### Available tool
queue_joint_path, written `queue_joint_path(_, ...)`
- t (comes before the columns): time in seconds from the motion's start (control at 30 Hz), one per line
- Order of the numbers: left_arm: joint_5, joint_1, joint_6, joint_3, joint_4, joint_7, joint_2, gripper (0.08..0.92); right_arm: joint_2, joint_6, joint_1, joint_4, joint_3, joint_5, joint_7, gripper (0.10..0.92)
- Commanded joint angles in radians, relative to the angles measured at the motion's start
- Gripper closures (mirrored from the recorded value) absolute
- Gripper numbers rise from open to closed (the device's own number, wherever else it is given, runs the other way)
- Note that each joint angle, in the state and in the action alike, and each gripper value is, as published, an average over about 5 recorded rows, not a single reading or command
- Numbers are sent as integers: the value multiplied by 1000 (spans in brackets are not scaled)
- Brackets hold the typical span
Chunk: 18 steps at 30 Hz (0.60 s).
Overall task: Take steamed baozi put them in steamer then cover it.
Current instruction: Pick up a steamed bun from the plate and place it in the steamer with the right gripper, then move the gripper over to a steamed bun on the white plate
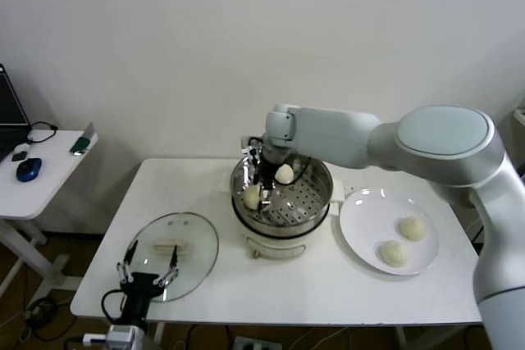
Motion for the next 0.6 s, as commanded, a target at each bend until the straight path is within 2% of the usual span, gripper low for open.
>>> queue_joint_path(0.03, -1, -1, 1, -1, 3, -1, 3, 177, -21, -2, 13, 14, 17, -3, 5, 205)
queue_joint_path(0.27, -2, -4, 4, 2, 1, -2, 3, 177, -184, 27, 180, 135, 2, -24, -64, 202)
queue_joint_path(0.43, -1, -13, 9, 8, 8, -2, 7, 177, -366, 39, 287, 251, -24, -39, -97, 203)
queue_joint_path(0.6, -2, -21, 14, 10, 13, -1, 12, 177, -552, 47, 337, 358, -67, -154, -124, 203)
